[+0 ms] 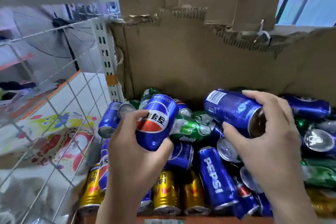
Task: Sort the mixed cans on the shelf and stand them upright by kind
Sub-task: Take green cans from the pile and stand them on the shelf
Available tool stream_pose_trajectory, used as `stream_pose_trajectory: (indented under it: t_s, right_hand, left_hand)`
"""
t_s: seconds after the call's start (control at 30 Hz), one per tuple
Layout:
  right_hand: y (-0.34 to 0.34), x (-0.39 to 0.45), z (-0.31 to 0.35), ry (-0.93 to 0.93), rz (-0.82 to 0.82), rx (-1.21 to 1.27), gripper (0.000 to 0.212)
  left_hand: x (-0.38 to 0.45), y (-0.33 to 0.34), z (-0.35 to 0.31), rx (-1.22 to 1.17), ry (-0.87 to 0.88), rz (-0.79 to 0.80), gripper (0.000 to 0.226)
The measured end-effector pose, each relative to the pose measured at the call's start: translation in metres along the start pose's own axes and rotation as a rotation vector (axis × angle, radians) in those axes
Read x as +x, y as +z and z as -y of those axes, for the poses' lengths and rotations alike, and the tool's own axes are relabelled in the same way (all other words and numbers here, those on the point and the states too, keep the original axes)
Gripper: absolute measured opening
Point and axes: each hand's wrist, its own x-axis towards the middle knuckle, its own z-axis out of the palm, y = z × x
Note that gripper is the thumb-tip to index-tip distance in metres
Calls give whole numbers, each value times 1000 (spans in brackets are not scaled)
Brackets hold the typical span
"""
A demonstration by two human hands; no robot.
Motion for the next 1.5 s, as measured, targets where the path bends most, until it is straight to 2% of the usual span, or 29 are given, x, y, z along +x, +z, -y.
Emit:
stream_pose_trajectory:
  t_s: [0.2, 0.4, 0.57, 0.67, 0.77, 1.0, 1.1, 1.3, 1.5]
  right_hand:
    - [-60, -61, -12, 54, -99, -193, 66]
    - [-132, -109, -45, 142, -190, -288, 57]
    - [-211, -154, -88, 176, -226, -353, 52]
    - [-271, -192, -129, 253, -222, -352, 58]
    - [-329, -231, -169, 341, -210, -391, 65]
    - [-428, -276, -225, 522, -231, -428, 63]
    - [-451, -279, -246, 555, -230, -416, 60]
    - [-488, -265, -313, 581, -186, -428, 59]
    - [-528, -221, -412, 566, -146, -478, 61]
  left_hand:
    - [-35, 29, -21, -79, 160, 161, 49]
    - [-84, 62, -64, -92, 290, 370, 55]
    - [-156, 107, -108, -109, 293, 469, 54]
    - [-210, 146, -141, -106, 272, 497, 53]
    - [-265, 184, -178, -104, 253, 591, 48]
    - [-355, 250, -250, -150, 326, 814, 52]
    - [-371, 279, -274, -179, 320, 831, 54]
    - [-385, 350, -303, -177, 319, 767, 55]
    - [-383, 461, -333, -256, 266, 723, 50]
